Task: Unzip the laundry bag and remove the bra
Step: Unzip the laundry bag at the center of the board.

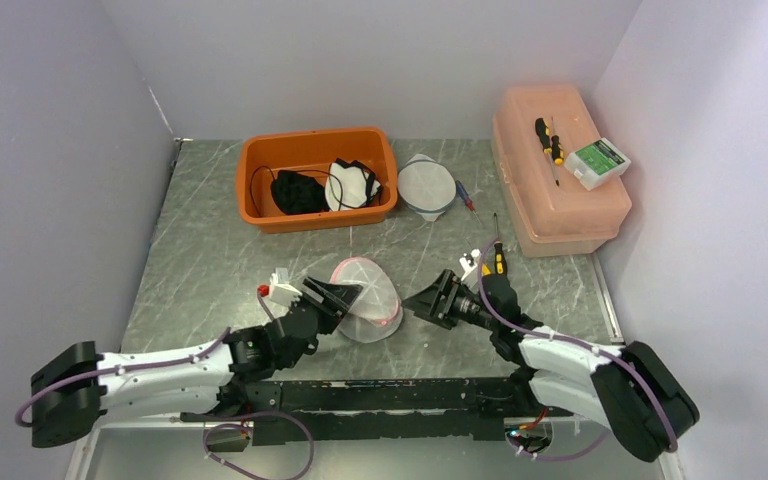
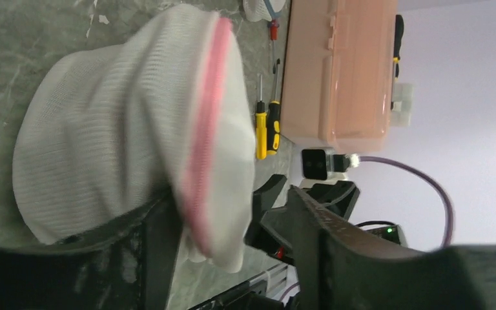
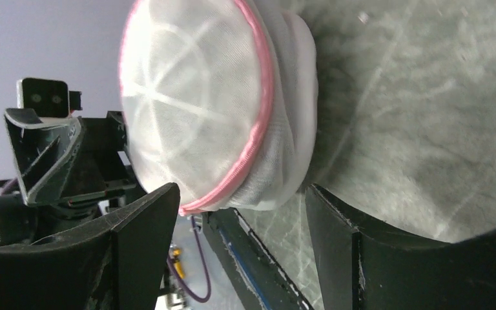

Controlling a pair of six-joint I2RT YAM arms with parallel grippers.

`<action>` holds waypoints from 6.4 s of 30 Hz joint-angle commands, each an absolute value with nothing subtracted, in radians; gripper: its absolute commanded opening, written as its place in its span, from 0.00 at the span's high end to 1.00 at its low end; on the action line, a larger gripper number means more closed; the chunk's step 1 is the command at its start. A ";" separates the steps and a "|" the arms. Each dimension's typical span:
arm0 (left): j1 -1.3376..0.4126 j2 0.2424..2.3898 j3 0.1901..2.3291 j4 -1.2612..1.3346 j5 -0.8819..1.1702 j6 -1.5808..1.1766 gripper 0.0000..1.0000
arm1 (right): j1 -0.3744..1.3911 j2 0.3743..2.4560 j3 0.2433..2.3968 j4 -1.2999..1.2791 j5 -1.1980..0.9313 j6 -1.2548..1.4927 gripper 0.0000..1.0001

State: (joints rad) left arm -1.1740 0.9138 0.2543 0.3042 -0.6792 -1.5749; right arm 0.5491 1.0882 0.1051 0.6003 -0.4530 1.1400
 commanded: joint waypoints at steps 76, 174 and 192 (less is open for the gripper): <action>-0.916 0.899 0.531 -0.046 -0.201 -1.369 0.97 | 0.906 0.693 0.277 0.247 -0.180 0.600 0.28; -0.916 0.890 0.456 0.034 -0.133 -1.423 0.97 | 0.864 0.965 0.260 0.279 -0.170 0.663 1.00; -0.843 1.091 0.674 0.056 0.038 -1.058 0.97 | 0.867 0.650 0.433 -0.130 0.045 0.406 1.00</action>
